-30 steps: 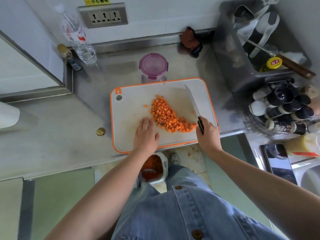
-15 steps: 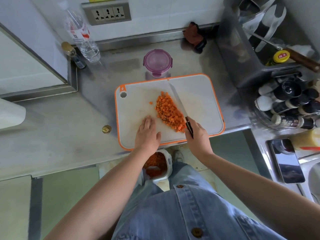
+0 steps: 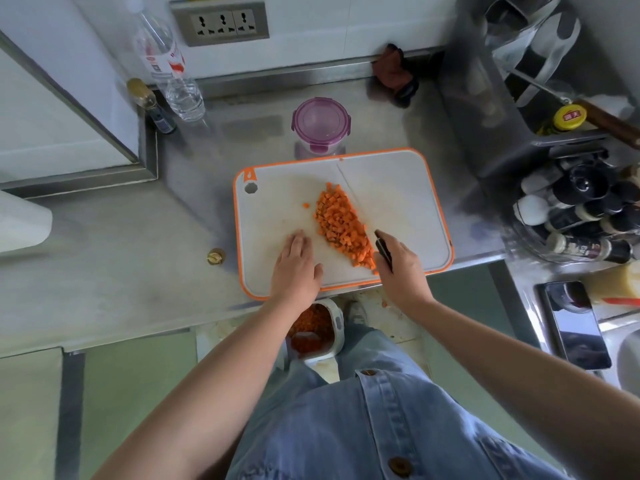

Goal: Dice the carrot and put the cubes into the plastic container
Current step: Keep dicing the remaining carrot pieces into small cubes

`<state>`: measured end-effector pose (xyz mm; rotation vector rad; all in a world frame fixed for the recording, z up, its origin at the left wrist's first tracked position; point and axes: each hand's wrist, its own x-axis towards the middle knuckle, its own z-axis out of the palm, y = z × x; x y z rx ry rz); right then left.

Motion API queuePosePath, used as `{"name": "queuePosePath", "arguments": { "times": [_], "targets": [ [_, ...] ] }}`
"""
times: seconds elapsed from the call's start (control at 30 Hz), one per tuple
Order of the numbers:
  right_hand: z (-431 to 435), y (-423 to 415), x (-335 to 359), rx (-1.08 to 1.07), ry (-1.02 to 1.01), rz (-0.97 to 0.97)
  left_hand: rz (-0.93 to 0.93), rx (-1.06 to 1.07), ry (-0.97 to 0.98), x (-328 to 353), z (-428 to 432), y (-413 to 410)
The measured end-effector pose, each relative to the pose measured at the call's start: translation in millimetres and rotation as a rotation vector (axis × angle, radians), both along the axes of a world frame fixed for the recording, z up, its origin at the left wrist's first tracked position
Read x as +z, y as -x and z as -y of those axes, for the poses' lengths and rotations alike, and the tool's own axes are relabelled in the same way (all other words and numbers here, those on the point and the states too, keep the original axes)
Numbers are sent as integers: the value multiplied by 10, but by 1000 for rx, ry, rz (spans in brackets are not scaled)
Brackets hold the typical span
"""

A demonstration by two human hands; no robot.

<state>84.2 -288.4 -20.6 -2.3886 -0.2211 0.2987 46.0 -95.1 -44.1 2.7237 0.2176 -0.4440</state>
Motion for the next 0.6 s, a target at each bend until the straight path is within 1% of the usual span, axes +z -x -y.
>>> {"name": "queuePosePath", "arguments": {
  "times": [0.1,0.23,0.3,0.43,0.6],
  "targets": [
    [104,-330,49,70,104,68,23,38,-31,-13,6,-15],
    [142,-790,73,269,317,193,27,125,-35,-14,45,-57],
    [124,-986,67,332,382,243,23,170,-27,-13,68,-81],
    [109,-1266,39,427,429,260,30,233,-32,-26,129,-97],
    [239,-1407,0,588,398,218,4,280,-49,-50,229,-53]
  ]
}}
